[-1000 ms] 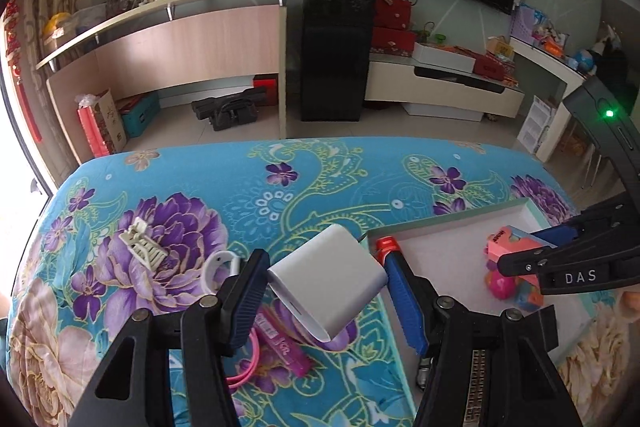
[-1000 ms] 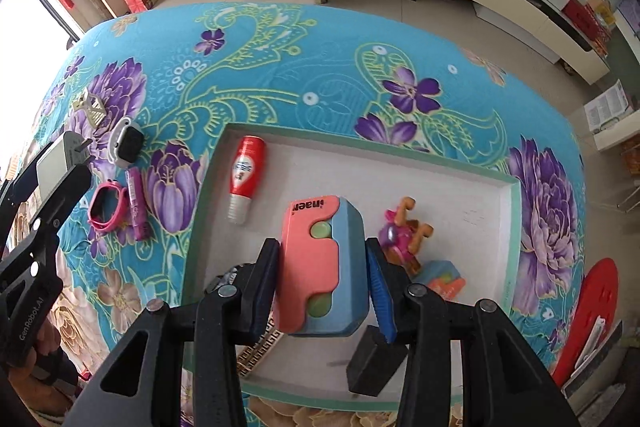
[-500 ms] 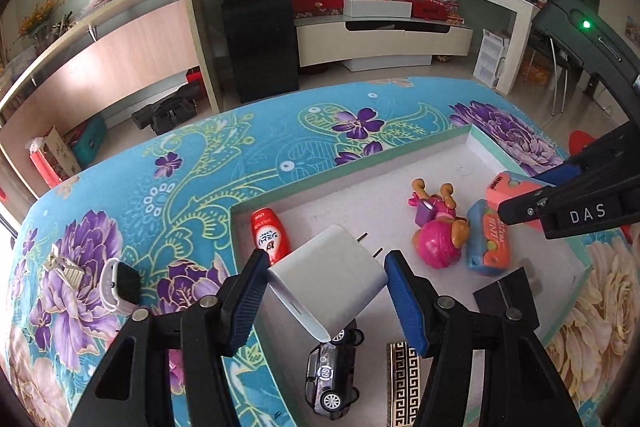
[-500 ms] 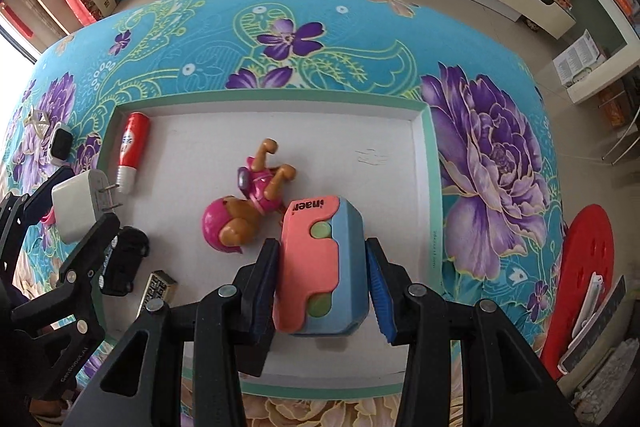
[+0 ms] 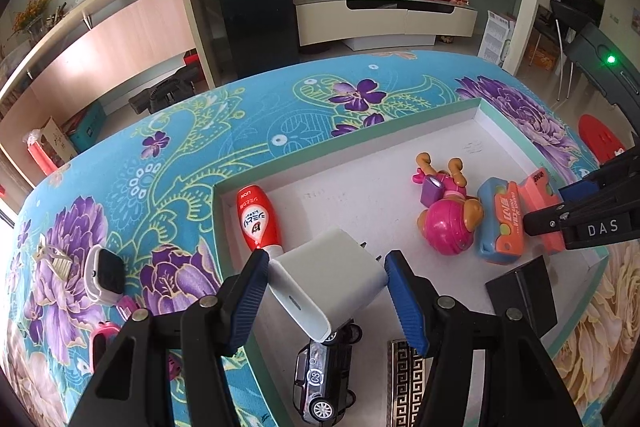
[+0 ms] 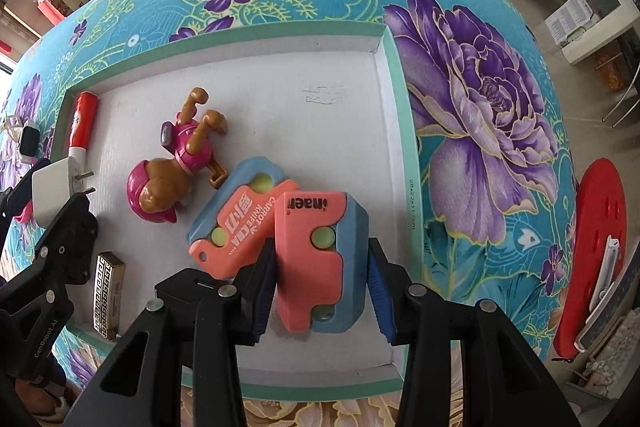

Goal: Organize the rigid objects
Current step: 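Open the left tool to drop the adapter in the tray while the right tool releases the pink case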

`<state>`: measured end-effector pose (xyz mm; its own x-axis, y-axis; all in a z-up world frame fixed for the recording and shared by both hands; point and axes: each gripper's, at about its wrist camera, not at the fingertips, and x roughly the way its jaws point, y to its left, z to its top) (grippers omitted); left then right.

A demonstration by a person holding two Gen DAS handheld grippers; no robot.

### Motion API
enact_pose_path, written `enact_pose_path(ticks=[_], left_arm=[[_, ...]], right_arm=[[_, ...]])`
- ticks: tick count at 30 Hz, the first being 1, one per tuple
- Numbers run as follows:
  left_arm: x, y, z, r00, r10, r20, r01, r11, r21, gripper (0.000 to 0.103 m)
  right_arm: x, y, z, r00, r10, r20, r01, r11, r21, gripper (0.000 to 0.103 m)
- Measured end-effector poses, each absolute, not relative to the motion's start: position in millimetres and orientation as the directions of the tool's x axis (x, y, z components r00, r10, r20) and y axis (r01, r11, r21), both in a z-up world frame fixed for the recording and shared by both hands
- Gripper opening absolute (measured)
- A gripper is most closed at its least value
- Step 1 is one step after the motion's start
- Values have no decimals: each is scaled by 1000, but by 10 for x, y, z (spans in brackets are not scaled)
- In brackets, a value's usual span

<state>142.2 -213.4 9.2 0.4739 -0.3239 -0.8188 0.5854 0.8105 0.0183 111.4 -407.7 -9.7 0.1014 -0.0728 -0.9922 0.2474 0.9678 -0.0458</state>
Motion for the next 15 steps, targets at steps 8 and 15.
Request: enact_pose_path(ticks=[8,15], left_arm=[[1415,-2077,212,492,-327,-807,579,815,23,73],[1494,-1886,333,514,-313,-799,542,840,20,73]], right_arm=[[1086,-4106,-180,66,-63,-996,255,966,-44,44],[1189,-4017,-26,71,-86,-994,240,969,-67,49]])
